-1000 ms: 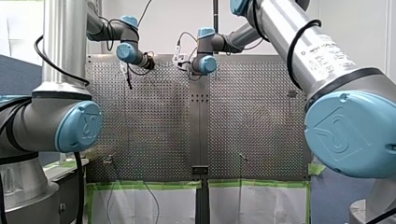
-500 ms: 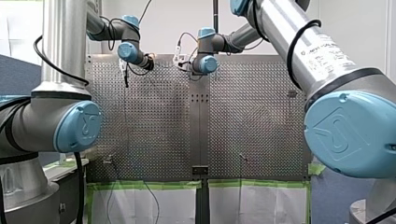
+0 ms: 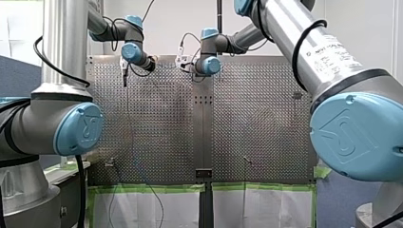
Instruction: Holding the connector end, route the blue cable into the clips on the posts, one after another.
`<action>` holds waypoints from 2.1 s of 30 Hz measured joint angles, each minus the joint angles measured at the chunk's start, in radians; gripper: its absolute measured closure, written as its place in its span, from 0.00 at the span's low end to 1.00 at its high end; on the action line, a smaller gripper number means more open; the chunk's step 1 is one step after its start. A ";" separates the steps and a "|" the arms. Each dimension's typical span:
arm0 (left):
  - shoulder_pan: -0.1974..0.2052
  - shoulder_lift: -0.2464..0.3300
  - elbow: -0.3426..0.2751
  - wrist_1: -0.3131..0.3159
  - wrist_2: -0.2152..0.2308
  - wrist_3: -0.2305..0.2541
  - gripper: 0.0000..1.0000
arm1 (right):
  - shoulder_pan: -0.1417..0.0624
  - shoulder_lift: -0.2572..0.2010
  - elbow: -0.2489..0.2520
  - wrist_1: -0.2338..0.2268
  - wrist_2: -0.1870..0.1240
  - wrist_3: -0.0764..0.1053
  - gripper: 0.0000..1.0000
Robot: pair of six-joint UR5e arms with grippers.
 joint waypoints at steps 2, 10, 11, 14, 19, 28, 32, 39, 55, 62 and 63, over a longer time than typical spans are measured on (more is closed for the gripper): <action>0.000 0.001 0.000 -0.001 -0.017 0.020 0.21 | 0.000 0.000 0.000 0.000 0.000 0.000 1.00; -0.001 0.001 0.000 -0.001 -0.031 0.090 0.60 | 0.000 0.000 0.001 0.002 0.000 -0.001 1.00; -0.001 0.001 0.000 -0.001 -0.032 0.098 0.64 | 0.000 0.000 0.001 0.002 0.000 -0.001 1.00; -0.001 0.001 0.000 -0.001 -0.034 0.120 0.73 | 0.000 0.000 0.001 0.003 0.000 -0.002 1.00; 0.000 0.001 0.000 -0.001 -0.035 0.131 0.84 | 0.000 0.000 0.000 0.003 0.000 -0.002 1.00; 0.000 0.001 0.000 -0.002 -0.046 0.135 1.00 | 0.001 0.001 0.001 0.004 0.000 -0.003 1.00; 0.000 0.002 0.000 -0.002 -0.045 0.135 1.00 | 0.001 0.001 0.001 0.005 0.000 -0.003 1.00; -0.001 0.002 0.000 -0.002 -0.043 0.135 1.00 | 0.001 0.001 0.001 0.007 0.000 -0.003 1.00; -0.063 -0.027 0.000 -0.014 -0.085 0.142 1.00 | -0.014 0.001 0.088 0.020 0.003 -0.005 1.00; -0.084 -0.069 0.000 -0.032 -0.099 0.159 1.00 | -0.017 0.002 0.128 0.019 0.006 -0.005 1.00; -0.089 -0.074 0.000 -0.033 -0.103 0.161 1.00 | -0.018 0.002 0.130 0.019 0.006 -0.005 1.00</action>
